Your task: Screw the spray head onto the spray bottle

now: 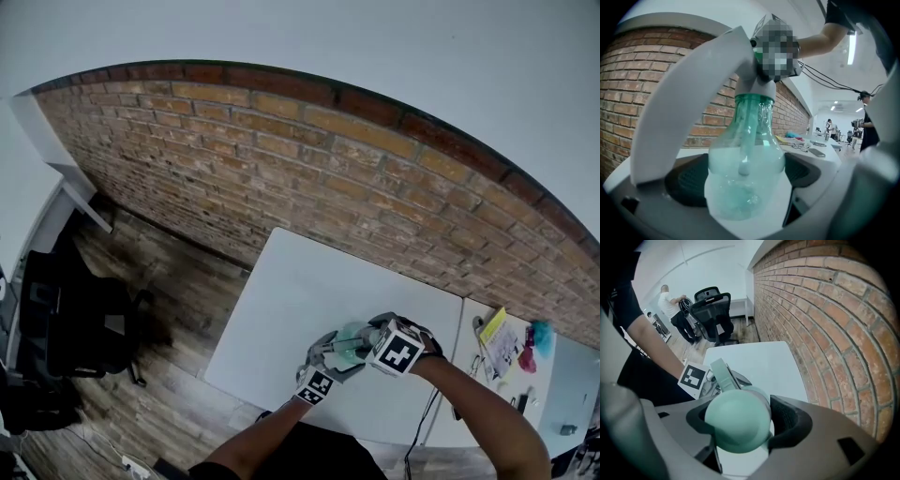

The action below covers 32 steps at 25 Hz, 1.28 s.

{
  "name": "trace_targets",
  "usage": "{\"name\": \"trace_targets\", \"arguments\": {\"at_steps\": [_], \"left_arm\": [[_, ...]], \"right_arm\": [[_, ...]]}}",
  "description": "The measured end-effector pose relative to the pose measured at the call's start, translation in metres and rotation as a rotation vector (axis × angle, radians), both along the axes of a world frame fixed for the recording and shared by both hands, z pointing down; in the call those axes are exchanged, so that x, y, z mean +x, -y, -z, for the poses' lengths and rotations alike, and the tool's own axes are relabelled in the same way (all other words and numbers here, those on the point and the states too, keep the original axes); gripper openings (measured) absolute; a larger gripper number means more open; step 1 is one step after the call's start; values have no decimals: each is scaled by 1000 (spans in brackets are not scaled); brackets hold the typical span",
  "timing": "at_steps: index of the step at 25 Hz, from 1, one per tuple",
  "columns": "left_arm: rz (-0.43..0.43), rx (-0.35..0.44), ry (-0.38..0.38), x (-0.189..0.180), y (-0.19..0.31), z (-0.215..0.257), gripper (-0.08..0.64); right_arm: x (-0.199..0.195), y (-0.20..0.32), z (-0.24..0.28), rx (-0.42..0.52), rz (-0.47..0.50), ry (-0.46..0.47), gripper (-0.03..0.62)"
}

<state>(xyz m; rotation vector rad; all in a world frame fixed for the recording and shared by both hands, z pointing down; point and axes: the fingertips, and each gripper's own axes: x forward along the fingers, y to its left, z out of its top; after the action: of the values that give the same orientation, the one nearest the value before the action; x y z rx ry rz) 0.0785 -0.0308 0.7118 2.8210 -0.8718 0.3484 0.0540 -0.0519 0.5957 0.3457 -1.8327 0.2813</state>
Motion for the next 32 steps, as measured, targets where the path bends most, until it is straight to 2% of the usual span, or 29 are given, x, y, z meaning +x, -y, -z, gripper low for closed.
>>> {"name": "trace_targets", "arguments": {"at_steps": [3, 9, 12, 14, 16, 17, 20, 22, 25, 28, 30, 31, 32], "left_arm": [[12, -5, 6, -1, -1, -1, 492], [64, -29, 16, 0, -1, -7, 492], [76, -33, 16, -1, -1, -8, 492], [75, -35, 16, -2, 0, -8, 492], [63, -35, 30, -2, -1, -8, 492], [56, -32, 39, -2, -1, -8, 492], [47, -12, 53, -6, -1, -5, 489], [50, 1, 62, -10, -1, -2, 489], [49, 33, 61, -11, -1, 8, 478], [57, 48, 35, -4, 3, 20, 470], [60, 54, 26, 0, 9, 26, 469], [58, 55, 25, 3, 11, 28, 469], [53, 55, 26, 6, 13, 30, 469]], "right_arm": [[1, 4, -1, -6, -88, -26, 305], [12, 12, -4, -45, -422, -15, 305], [13, 14, -3, -50, -476, 0, 307], [9, 15, -1, -25, -434, 49, 307], [3, 19, 6, 45, -349, 113, 318], [0, 20, 12, 94, -284, 130, 345], [-5, 13, 31, 219, -31, 109, 354], [-1, 1, 34, 204, 91, 70, 354], [15, -11, 23, 73, 116, 10, 354], [22, -4, 13, 61, 106, -13, 351], [16, -3, 9, 28, 88, 13, 350], [13, -4, 7, 6, 82, 26, 341], [11, -5, 6, -6, 84, 30, 300]]}}
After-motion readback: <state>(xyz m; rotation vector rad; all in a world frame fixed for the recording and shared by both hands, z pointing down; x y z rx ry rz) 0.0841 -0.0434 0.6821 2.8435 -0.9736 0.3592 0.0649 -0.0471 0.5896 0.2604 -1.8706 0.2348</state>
